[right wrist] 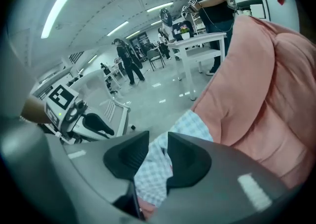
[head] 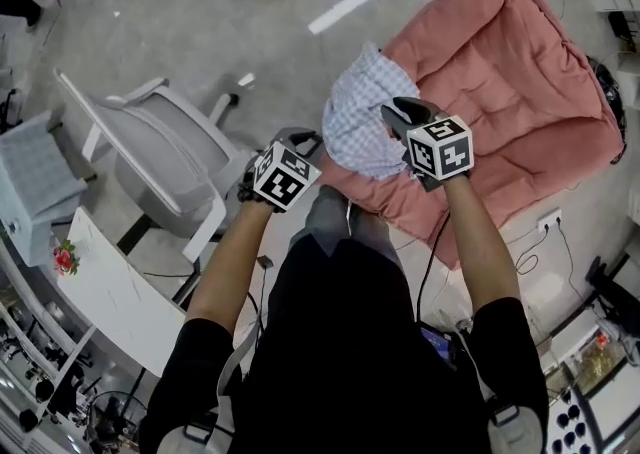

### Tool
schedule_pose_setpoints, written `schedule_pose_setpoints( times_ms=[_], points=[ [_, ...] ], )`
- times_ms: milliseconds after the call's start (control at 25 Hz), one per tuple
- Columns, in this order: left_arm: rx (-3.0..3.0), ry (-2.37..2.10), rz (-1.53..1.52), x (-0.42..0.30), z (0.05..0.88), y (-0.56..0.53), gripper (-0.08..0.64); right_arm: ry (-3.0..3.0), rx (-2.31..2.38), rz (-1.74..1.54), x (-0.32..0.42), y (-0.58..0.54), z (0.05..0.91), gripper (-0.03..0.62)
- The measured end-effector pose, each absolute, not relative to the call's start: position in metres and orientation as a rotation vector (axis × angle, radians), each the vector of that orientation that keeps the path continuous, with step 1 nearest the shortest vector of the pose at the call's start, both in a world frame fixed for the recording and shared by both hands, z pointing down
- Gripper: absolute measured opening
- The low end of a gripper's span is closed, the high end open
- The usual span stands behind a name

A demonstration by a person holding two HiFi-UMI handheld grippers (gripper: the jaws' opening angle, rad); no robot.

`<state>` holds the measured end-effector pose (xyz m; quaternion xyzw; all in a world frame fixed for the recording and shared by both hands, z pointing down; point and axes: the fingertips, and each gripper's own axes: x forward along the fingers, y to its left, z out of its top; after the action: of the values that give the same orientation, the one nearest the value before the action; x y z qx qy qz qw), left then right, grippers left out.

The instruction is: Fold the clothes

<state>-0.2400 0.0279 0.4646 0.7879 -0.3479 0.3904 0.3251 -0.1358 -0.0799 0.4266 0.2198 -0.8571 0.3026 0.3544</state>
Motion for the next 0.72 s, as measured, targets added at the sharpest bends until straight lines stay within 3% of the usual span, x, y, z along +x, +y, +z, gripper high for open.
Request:
schedule_pose_setpoints(
  times_ms=[320, 720],
  points=[
    [2.254, -0.631, 1.324, -0.216, 0.515, 0.061, 0.091, -2.177, 0.458, 0.821, -0.096, 0.020, 0.477, 0.124],
    [2.392, -0.253, 1.588, -0.227, 0.573, 0.072, 0.115, -2.172, 0.405, 0.794, -0.109, 0.085, 0.527, 0.126]
  ],
)
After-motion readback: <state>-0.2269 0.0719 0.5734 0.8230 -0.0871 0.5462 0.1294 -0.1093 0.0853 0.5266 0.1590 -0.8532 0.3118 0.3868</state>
